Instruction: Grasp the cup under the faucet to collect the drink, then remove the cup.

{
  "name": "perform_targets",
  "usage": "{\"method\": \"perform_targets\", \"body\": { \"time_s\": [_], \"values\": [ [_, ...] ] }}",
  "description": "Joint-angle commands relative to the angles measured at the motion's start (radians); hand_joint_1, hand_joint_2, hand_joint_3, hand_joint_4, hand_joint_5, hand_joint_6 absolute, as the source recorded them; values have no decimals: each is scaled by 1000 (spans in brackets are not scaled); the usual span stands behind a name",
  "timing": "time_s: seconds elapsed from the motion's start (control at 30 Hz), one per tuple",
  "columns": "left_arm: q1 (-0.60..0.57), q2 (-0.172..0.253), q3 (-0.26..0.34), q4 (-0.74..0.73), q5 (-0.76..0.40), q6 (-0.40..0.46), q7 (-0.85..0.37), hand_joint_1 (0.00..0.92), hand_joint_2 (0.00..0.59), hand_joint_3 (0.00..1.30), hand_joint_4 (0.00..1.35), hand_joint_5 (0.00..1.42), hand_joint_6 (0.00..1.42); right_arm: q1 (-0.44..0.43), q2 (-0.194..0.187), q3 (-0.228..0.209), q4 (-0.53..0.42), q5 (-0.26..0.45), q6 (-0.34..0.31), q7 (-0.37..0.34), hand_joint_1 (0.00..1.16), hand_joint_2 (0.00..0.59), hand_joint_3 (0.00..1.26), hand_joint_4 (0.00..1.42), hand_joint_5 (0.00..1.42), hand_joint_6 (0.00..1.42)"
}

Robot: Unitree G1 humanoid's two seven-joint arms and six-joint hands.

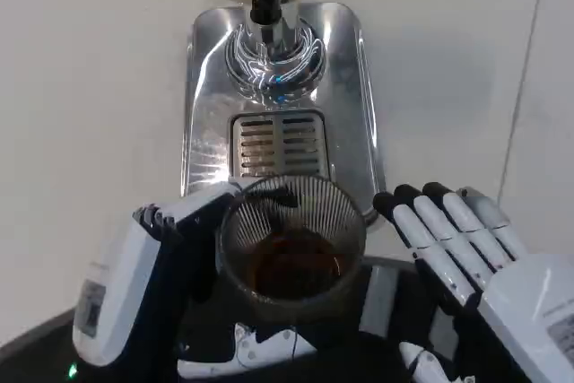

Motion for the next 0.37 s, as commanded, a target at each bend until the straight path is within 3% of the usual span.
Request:
{"method": "perform_targets", "body": {
  "time_s": [0.03, 0.23, 0.37],
  "values": [
    [-7, -10, 2, -6, 5, -13, 5, 641, 75, 1125, 1111, 1389, 1424, 10, 13, 2, 16, -3, -8, -26, 0, 586, 0, 0, 0, 0],
    [-5, -21, 1, -14, 16, -9, 7, 636, 79, 1124, 1111, 1389, 1424, 18, 19, -1, 12, 0, -8, -33, 0, 586, 0, 0, 0, 0],
    [-5, -30, 4, -13, 20, -8, 9, 634, 80, 1124, 1111, 1389, 1424, 86, 38, 13, -60, -18, -15, -16, 0, 586, 0, 0, 0, 0]
  ]
}}
